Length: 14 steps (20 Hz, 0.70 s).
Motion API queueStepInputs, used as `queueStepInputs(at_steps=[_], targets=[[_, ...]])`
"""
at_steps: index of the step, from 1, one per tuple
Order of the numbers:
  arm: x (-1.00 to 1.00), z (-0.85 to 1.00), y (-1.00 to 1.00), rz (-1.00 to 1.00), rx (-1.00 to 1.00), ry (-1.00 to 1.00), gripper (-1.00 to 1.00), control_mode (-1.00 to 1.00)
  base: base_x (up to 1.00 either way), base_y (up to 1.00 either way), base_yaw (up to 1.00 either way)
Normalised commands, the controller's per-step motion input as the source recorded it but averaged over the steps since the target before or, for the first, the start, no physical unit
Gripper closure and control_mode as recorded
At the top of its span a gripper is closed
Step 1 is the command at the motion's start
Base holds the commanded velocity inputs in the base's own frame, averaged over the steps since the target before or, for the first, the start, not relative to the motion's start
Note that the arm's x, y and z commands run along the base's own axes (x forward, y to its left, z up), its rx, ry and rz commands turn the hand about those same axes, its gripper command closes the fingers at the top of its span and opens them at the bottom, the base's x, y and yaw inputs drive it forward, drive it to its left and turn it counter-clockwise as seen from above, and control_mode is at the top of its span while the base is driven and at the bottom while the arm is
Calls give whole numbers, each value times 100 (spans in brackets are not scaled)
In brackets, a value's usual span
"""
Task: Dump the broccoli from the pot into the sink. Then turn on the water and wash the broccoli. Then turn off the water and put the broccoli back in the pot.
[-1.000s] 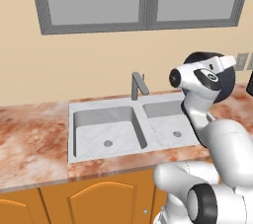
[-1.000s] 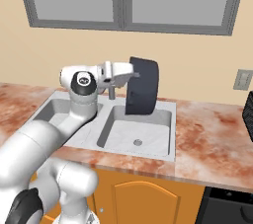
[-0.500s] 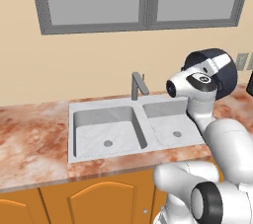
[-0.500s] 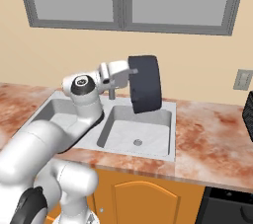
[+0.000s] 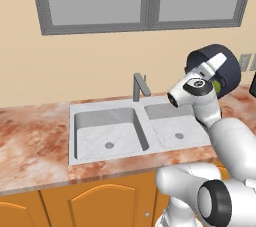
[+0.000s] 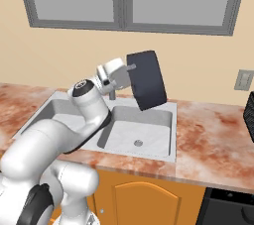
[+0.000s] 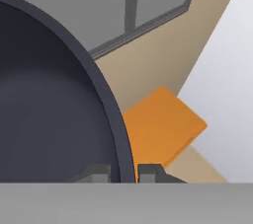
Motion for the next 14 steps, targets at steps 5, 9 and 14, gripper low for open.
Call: queueStepInputs(at_steps=[5,9,14], targets=[[0,28,15,0,-28,-14,100,-100,0,0,0],[0,39,13,-1,-26,-21,100,-100,0,0,0],[0,44,13,0,-22,-18,100,-100,0,0,0]])
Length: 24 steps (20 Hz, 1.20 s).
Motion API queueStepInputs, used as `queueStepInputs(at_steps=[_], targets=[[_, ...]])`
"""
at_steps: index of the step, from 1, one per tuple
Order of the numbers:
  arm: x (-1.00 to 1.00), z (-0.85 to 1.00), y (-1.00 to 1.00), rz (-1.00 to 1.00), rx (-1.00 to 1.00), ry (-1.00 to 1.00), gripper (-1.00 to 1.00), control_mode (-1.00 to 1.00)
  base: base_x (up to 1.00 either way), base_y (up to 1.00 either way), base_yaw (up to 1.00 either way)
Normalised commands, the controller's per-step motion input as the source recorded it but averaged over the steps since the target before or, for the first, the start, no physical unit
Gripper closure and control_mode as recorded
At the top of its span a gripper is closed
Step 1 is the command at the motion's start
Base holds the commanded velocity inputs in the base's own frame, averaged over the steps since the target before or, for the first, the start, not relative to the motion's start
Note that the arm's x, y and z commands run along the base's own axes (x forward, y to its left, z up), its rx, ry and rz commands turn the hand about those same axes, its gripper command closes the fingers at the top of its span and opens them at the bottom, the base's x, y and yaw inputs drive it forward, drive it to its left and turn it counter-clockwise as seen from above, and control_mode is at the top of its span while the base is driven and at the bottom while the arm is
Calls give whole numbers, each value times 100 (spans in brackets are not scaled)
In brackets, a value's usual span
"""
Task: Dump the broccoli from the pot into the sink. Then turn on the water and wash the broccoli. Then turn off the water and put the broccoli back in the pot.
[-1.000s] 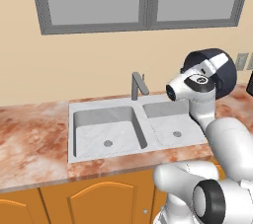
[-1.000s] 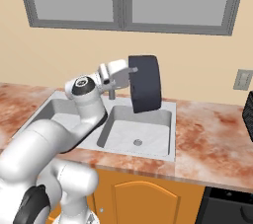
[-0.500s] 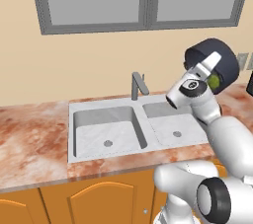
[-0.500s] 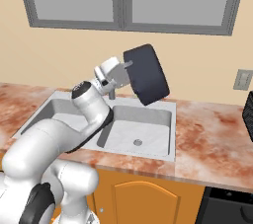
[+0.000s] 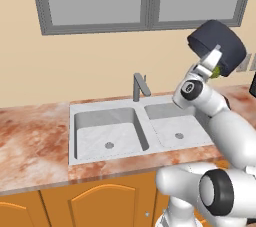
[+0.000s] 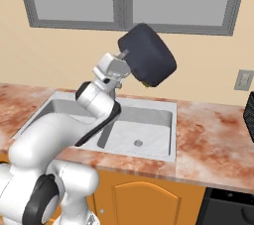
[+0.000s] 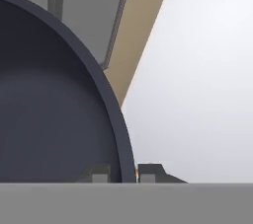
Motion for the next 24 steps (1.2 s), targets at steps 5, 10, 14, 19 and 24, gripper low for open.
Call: queueStepInputs(at_steps=[5,10,14,19,24], targets=[[0,52,21,0,-17,-14,100,-100,0,0,0],[-8,46,6,0,-7,-5,100,-100,0,0,0],[-49,8,-39,0,21,22,100,-100,0,0,0],[-37,0,-14,11,18,40,100,-100,0,0,0],[0,3,-1,9,28,22,100,-100,0,0,0]])
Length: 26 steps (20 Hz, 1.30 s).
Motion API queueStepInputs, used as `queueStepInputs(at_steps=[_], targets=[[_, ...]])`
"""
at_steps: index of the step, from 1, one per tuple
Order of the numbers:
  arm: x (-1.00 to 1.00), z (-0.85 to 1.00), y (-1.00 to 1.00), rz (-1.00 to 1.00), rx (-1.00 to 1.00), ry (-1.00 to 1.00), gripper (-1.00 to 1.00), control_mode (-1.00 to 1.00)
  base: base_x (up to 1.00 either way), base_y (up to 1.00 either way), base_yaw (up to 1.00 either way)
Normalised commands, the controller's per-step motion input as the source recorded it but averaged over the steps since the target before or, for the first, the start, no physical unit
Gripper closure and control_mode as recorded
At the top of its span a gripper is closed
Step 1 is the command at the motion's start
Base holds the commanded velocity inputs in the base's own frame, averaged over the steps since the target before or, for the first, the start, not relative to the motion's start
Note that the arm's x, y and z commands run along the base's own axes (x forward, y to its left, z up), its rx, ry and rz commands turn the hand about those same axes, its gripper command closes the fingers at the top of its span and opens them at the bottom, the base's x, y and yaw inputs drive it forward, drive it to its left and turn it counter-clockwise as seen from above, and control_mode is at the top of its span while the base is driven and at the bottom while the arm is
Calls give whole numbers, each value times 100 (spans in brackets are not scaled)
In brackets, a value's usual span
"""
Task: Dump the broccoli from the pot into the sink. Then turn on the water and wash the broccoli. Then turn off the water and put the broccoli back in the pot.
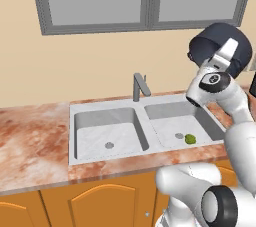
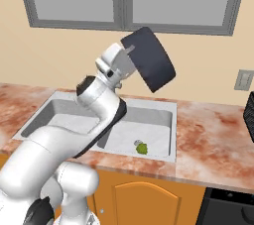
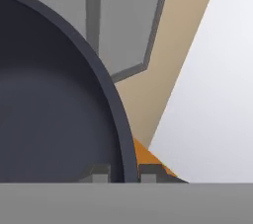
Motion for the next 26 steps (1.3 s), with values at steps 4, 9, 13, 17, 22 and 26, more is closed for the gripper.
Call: queueStepInputs(at_steps=[4,9,13,17,22,26], targets=[[0,1,-50,4,62,11,100,-100,0,0,0],[1,0,-51,3,73,16,100,-100,0,0,0],[0,-1,-46,0,62,10,100,-100,0,0,0],[4,-35,-15,8,20,33,100,-100,0,0,0],[0,-45,-9,-6,36,7,100,-100,0,0,0],[-6,-36,-3,-23,39,3,100,-100,0,0,0]])
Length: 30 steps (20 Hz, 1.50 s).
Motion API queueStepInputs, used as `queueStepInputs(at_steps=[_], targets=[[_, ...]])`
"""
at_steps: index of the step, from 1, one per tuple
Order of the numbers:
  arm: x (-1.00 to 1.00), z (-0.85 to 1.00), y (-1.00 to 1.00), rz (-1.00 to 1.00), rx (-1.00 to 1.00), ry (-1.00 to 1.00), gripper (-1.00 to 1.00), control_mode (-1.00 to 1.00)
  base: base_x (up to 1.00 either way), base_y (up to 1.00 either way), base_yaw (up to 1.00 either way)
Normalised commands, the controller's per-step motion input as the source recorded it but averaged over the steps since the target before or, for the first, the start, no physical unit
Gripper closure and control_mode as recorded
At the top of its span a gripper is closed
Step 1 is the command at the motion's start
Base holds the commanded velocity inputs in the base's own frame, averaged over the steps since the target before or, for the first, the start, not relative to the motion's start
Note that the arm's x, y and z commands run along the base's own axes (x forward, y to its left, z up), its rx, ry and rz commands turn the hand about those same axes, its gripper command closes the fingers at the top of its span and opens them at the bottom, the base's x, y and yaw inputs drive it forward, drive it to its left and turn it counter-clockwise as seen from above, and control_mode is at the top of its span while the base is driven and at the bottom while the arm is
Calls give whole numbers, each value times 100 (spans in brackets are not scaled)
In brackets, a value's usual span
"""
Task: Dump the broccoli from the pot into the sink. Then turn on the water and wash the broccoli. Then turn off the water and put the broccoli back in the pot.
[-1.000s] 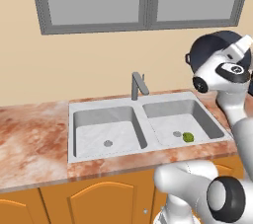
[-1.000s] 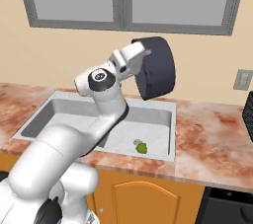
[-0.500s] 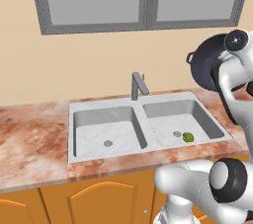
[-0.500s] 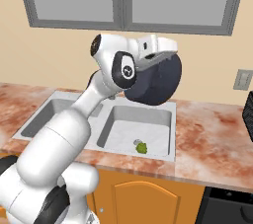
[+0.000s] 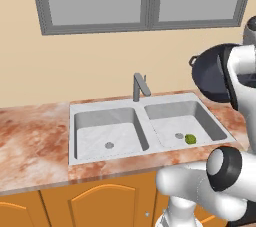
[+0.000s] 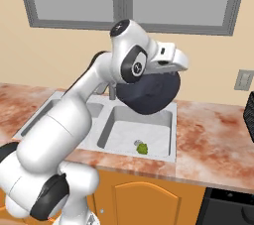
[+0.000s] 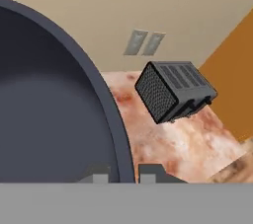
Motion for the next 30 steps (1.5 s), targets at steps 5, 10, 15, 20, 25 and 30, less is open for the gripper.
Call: queueStepInputs(at_steps=[5,10,15,20,25,30], targets=[[-39,-41,-15,-53,33,0,100,-100,0,0,0],[-62,-43,-8,-68,29,-3,100,-100,0,0,0],[-61,-44,0,-63,27,-9,100,-100,0,0,0],[-36,-71,0,-59,24,-14,100,-100,0,0,0],[4,-50,0,-42,19,-24,100,-100,0,0,0],[43,-24,0,-15,4,-16,100,-100,0,0,0]])
